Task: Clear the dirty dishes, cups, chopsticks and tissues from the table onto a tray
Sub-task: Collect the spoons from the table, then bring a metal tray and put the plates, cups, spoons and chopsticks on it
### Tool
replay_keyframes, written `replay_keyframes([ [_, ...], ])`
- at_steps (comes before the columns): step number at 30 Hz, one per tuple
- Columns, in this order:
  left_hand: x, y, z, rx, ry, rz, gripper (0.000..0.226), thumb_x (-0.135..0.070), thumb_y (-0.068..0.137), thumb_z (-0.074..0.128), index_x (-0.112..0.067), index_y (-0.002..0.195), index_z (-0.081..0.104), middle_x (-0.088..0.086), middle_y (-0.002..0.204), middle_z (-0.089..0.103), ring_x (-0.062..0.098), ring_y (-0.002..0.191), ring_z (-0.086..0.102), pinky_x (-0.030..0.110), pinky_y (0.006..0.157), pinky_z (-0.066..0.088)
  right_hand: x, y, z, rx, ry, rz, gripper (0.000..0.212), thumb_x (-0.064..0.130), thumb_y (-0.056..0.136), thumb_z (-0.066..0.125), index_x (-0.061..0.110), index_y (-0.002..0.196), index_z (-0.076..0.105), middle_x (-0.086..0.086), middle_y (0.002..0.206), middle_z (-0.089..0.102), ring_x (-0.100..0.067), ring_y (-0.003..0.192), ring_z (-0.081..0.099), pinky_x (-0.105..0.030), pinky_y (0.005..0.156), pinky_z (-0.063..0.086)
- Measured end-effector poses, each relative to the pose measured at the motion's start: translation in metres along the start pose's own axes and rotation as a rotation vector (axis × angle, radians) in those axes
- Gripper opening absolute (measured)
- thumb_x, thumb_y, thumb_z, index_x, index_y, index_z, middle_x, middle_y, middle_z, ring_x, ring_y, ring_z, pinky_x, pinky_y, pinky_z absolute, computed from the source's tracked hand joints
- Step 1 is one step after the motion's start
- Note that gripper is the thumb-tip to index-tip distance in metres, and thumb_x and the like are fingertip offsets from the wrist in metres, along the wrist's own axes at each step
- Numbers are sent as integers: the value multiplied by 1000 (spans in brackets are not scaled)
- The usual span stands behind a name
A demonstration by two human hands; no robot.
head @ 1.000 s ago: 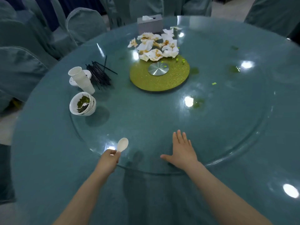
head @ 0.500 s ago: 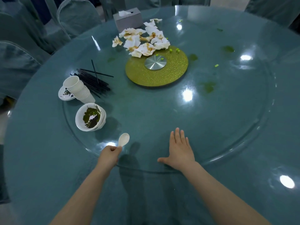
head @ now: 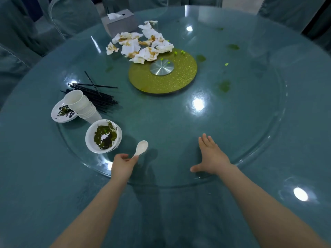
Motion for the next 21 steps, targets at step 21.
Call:
replay_keyframes([
  [21,24,-107,-55,100,-28,255,31,-9,89,56,-14,119,49,0,113,60,14,93,55,22,69,40,10,-132,51,-127,88,117,62,43,101,34,13,152,18,-3,160,12,-19,148,7,-36,118,11],
])
Point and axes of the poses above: each hand's wrist, its own y-axis towards the middle knuckle, its own z-axis out of the palm, x = y × z, the point moved 1 cm from there along y, towards the middle knuckle
